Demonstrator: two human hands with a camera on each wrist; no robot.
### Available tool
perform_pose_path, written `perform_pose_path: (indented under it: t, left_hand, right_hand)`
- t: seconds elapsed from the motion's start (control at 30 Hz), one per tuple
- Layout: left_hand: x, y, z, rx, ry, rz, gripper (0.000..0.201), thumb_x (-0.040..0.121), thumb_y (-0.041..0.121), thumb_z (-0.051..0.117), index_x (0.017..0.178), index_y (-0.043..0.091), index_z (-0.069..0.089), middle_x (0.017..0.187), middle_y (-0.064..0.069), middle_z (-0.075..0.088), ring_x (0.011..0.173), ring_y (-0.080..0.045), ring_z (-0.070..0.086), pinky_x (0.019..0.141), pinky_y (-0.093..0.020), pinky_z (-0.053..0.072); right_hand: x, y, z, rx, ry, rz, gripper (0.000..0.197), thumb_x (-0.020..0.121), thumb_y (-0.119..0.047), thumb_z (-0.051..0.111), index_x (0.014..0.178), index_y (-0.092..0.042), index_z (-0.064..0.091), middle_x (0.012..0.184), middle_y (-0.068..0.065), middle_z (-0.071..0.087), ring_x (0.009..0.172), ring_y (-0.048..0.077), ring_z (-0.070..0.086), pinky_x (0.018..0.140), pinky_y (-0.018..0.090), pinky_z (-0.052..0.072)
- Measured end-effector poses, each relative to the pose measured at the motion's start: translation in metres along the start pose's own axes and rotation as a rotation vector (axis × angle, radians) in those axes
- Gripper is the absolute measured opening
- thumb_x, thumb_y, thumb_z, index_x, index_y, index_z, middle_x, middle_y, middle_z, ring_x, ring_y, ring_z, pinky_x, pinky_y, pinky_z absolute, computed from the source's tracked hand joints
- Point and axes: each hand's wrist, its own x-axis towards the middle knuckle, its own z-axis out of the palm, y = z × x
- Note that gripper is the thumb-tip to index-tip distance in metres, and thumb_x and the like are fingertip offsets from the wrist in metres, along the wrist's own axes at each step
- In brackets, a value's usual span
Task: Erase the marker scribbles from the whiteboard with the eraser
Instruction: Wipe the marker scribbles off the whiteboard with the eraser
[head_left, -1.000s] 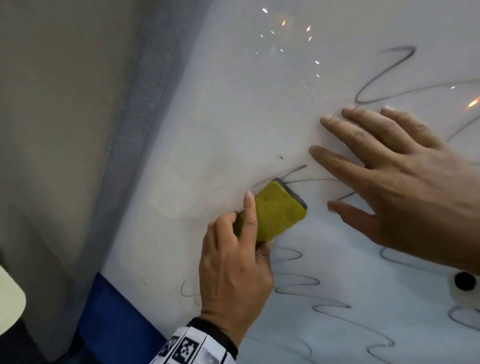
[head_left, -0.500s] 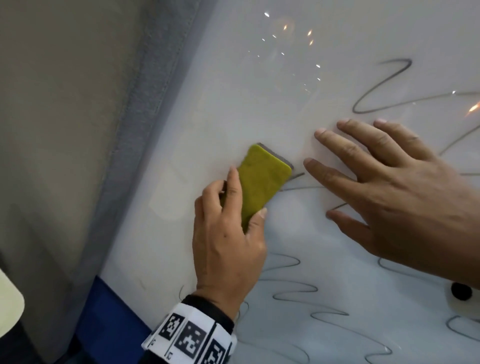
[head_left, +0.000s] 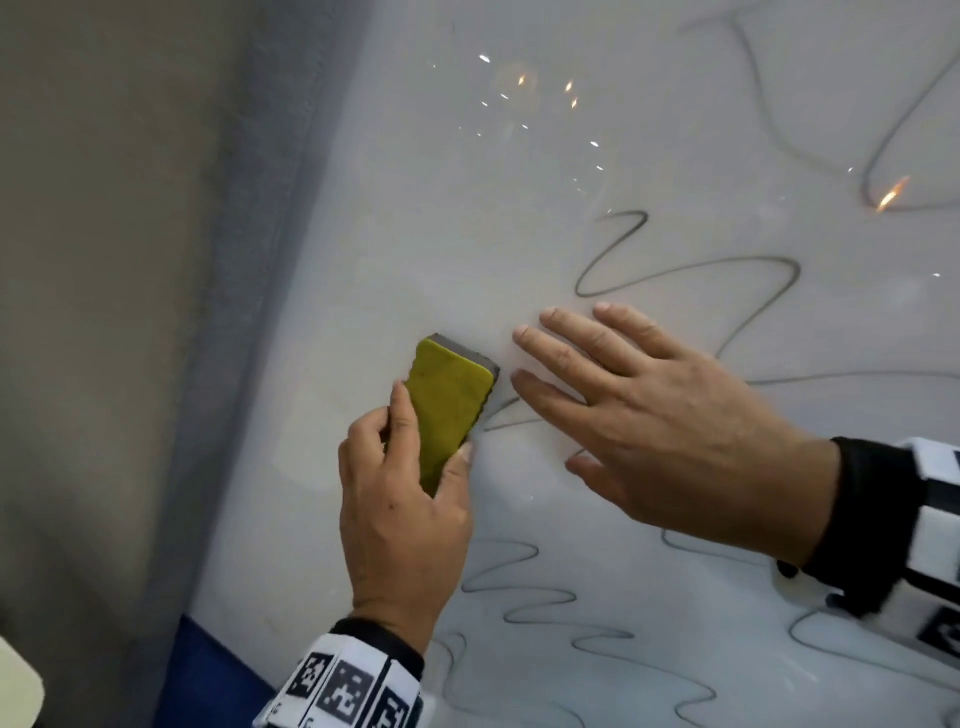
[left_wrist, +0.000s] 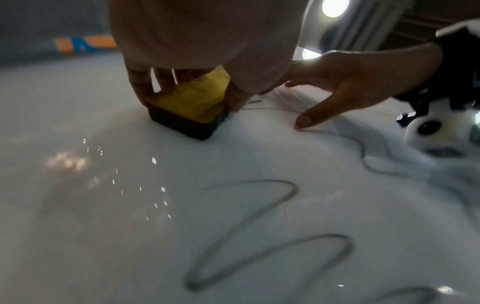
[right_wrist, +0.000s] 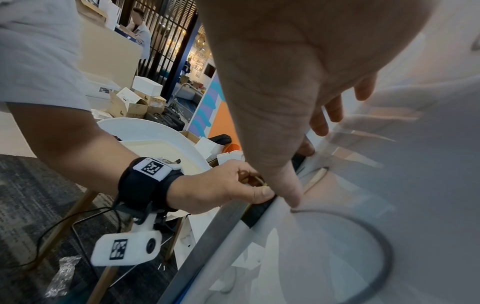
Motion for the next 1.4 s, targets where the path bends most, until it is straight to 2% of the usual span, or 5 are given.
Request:
perform_pose_path:
  t: [0.5, 0.67, 0.87, 1.07, 1.4]
  left_hand:
    - [-0.005, 0.015, 0.000, 0.108, -0.078, 0.270, 0.070, 0.086, 0.034, 0.068, 0.145, 0.006, 0.044, 0.115, -0.006, 0.048, 0.102, -0.023, 0.046, 0.085, -0.040, 0.053]
    - [0.022, 0.031, 0.000, -0.052, 0.030, -0.094, 0.075, 0.086, 0.036, 0.071, 0.146, 0.005, 0.040, 0.115, -0.008, 0.045, 0.106, -0.022, 0.044, 0.085, -0.035, 0.048]
    - [-0.003, 0.042, 0.003, 0.109, -0.099, 0.289, 0.071, 0.083, 0.031, 0.071, 0.144, 0.004, 0.045, 0.112, -0.006, 0.049, 0.101, -0.024, 0.046, 0.083, -0.042, 0.054]
    - [0.012, 0.062, 0.006, -0.002, -0.015, 0.055, 0.076, 0.081, 0.035, 0.076, 0.144, 0.006, 0.044, 0.110, -0.002, 0.042, 0.101, -0.019, 0.041, 0.074, -0.042, 0.056]
    - [0.032, 0.074, 0.000, 0.134, -0.028, 0.407, 0.072, 0.078, 0.027, 0.067, 0.144, 0.007, 0.046, 0.114, -0.005, 0.051, 0.101, -0.025, 0.047, 0.088, -0.042, 0.052]
  right_hand:
    - [-0.006, 0.026, -0.018, 0.014, 0.048, 0.087, 0.091, 0.069, -0.050, 0.080, 0.140, -0.003, 0.050, 0.153, 0.018, 0.043, 0.143, 0.035, 0.038, 0.118, 0.052, 0.029]
    - [-0.007, 0.026, -0.020, 0.021, 0.036, 0.103, 0.098, 0.068, -0.051, 0.080, 0.144, -0.001, 0.046, 0.154, 0.017, 0.042, 0.143, 0.035, 0.038, 0.119, 0.052, 0.028]
    - [-0.011, 0.033, -0.021, 0.045, 0.046, 0.121, 0.097, 0.071, -0.053, 0.077, 0.146, -0.001, 0.044, 0.155, 0.018, 0.041, 0.145, 0.035, 0.037, 0.119, 0.049, 0.023]
    - [-0.019, 0.047, -0.033, 0.030, 0.068, 0.207, 0.109, 0.061, -0.058, 0.083, 0.146, -0.003, 0.045, 0.156, 0.020, 0.038, 0.145, 0.038, 0.035, 0.118, 0.055, 0.029]
    - [-0.030, 0.057, -0.034, 0.002, 0.038, 0.317, 0.113, 0.060, -0.059, 0.081, 0.146, 0.004, 0.043, 0.156, 0.023, 0.037, 0.145, 0.039, 0.032, 0.118, 0.056, 0.022]
